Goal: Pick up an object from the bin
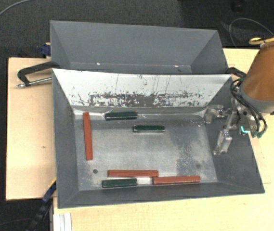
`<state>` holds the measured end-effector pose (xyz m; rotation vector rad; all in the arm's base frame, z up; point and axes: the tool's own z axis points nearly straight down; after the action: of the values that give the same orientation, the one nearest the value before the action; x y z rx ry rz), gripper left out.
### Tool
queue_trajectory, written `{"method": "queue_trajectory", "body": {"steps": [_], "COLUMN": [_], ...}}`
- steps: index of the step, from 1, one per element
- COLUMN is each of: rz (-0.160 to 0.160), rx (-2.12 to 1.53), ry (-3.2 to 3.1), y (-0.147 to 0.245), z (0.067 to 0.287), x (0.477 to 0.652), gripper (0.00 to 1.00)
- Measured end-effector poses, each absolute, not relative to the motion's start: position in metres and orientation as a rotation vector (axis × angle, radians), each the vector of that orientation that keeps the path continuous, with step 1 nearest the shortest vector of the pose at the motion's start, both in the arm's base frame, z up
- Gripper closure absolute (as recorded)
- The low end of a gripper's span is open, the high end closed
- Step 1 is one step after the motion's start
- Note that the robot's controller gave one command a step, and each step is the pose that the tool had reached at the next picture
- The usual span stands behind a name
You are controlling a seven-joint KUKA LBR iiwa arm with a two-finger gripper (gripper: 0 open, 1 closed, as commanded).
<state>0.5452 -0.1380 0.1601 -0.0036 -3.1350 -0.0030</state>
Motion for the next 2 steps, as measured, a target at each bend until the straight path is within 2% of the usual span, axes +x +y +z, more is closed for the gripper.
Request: {"method": "queue_trajectory", "body": {"steps": [1,2], "rz": [-0.001,-0.005], "rx": [0.116,0.306], "ry": [-3.143,-3.141], "y": [-0.072,0.001], "z": [0.071,0.103], "x": [0.506,0.577], "gripper": [0.0,0.0]}}
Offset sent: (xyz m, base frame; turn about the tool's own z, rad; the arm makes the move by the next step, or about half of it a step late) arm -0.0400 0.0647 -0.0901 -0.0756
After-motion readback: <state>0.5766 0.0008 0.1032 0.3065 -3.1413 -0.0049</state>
